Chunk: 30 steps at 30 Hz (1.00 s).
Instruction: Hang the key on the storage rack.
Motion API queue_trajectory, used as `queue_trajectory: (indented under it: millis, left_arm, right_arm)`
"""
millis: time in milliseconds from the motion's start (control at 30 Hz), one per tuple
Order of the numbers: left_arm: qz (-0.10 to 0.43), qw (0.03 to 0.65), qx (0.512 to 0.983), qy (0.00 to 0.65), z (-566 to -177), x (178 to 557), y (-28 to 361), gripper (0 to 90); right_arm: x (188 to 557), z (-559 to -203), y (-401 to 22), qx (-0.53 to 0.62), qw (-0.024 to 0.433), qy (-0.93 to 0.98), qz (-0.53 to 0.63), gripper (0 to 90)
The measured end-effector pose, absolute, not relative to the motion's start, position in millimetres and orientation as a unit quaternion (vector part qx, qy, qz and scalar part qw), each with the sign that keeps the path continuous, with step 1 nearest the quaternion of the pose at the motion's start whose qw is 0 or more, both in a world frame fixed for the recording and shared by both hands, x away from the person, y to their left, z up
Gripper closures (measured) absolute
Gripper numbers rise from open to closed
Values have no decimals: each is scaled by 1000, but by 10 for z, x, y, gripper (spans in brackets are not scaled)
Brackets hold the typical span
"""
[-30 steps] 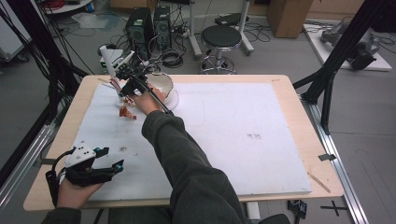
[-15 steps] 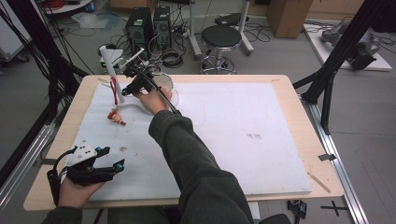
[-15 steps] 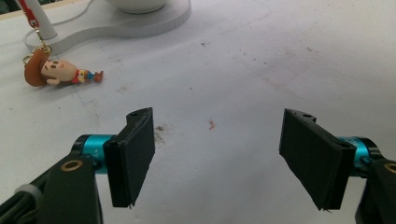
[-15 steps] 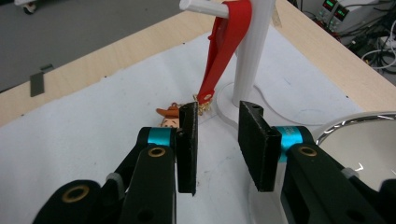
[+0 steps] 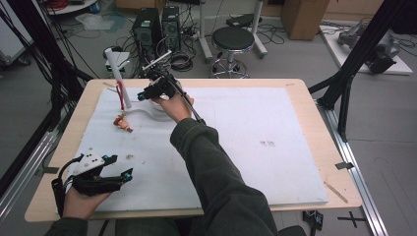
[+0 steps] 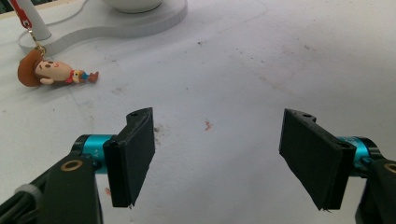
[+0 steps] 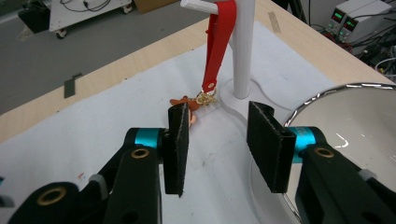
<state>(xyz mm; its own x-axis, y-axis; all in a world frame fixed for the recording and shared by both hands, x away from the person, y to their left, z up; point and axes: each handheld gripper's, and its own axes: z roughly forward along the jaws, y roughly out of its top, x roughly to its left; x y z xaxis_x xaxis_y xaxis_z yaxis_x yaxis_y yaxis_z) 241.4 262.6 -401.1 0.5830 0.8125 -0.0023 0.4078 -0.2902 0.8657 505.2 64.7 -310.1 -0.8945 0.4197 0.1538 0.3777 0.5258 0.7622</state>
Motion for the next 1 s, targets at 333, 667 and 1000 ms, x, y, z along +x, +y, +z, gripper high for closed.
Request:
queue_trajectory:
  millis: [333,667,1000]
  left_arm:
    - [227,445,770,397,-4014,2401,2631,272]
    - [228,444,770,397,-4013,2396,2643,272]
    - [228,442,770,399,-4018,2388,2654,271]
  right_arm:
    - [4955,-3020,386,230,25,860,455,547]
    - [4888,-3024,94,241,21,845,477,483]
    - [4843,-2977,-83,243,13,839,486,417]
